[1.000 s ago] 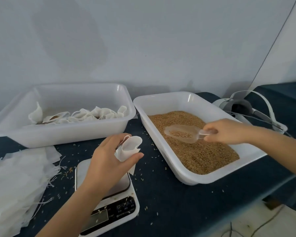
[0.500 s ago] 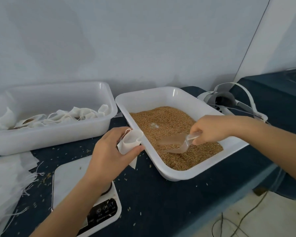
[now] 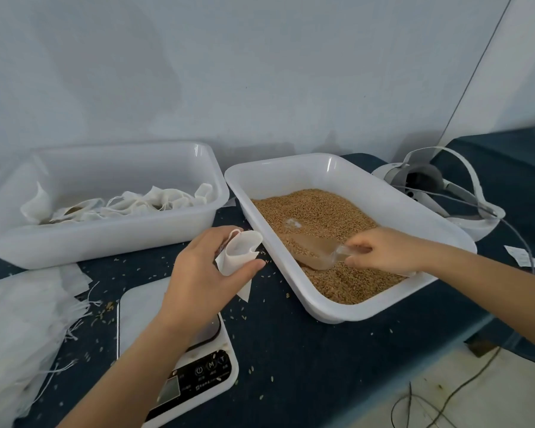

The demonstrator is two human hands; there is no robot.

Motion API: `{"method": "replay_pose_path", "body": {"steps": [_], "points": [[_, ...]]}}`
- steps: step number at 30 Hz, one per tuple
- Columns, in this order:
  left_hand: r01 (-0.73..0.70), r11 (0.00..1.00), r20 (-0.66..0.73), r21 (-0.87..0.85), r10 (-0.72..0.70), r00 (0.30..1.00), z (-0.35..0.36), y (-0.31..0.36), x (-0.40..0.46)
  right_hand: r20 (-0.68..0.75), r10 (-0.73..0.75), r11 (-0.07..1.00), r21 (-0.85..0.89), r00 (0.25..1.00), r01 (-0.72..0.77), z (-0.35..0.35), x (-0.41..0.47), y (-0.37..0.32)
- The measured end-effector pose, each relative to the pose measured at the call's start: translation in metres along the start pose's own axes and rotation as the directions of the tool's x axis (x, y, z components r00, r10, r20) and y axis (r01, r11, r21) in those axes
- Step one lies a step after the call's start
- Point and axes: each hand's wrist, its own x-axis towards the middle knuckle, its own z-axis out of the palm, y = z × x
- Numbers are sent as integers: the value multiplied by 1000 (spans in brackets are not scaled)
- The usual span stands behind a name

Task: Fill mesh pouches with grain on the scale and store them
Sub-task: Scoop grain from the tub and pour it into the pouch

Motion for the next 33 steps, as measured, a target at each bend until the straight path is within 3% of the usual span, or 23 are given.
{"method": "replay_pose_path", "body": {"steps": [7, 14, 20, 23, 33], "points": [[23, 999, -17, -27, -24, 1000, 0, -2, 4, -93, -39, 982, 182, 995, 56, -7, -6, 8], [34, 998, -21, -44, -35, 999, -1, -5, 5, 99, 20, 996, -92, 995, -11, -19, 3, 10], [43, 999, -21, -25, -44, 999, -1, -6, 5, 127, 21, 986, -169, 992, 1, -18, 30, -7], [35, 999, -31, -25, -36, 999, -3, -6, 5, 89, 34, 985, -174, 995, -18, -11, 39, -11], [42, 999, -49, -19, -43, 998, -9, -9, 6, -132, 73, 996, 55, 989, -66, 25, 44, -12]]}}
